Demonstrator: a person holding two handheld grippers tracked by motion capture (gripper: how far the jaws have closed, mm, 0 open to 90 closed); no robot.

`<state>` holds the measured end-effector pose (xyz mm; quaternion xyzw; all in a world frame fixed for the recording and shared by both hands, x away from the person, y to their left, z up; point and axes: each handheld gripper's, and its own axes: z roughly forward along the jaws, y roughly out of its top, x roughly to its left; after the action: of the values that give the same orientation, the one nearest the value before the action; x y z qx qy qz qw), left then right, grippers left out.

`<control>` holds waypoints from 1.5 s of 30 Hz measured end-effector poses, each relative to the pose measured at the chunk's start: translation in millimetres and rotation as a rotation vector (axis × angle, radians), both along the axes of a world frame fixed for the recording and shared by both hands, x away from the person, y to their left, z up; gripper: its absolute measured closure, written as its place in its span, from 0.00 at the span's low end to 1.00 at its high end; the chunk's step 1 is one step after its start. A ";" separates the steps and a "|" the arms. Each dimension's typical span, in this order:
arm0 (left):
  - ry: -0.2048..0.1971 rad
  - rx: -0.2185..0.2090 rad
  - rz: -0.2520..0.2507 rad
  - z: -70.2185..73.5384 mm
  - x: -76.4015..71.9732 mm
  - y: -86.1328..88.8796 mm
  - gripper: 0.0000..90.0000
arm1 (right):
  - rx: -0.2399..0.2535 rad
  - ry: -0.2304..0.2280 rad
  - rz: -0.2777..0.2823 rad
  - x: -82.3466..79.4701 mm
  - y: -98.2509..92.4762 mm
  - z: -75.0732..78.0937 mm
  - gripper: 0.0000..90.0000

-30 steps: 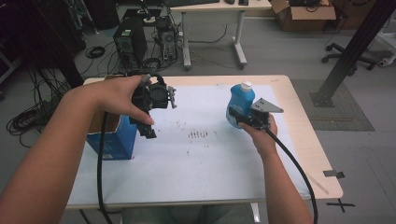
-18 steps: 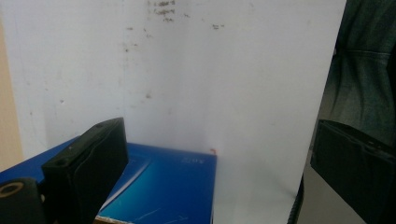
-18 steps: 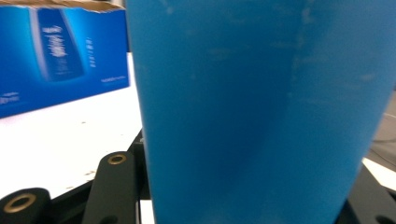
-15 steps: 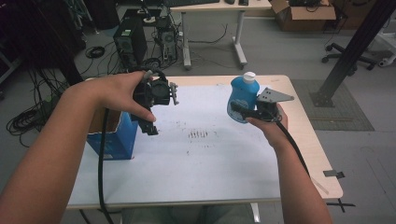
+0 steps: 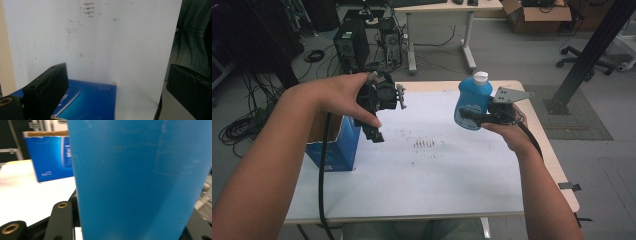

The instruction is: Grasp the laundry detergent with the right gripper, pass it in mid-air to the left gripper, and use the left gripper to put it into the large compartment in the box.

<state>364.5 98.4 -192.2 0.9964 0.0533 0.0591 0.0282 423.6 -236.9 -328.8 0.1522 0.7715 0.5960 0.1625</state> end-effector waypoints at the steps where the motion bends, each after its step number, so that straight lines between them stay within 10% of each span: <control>1: 0.000 0.000 0.000 0.4 0.2 -0.4 0.05 | 0.003 0.002 0.017 -0.3 0.3 1.5 0.51; 45: -0.001 -0.021 -0.031 17.2 -5.9 -9.7 0.05 | -0.043 0.024 0.409 -26.7 48.2 -2.8 0.51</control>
<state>358.6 88.7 -175.0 0.9967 0.0387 0.0586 0.0398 396.9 -188.7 -331.7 -0.0041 0.8009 0.5979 0.0324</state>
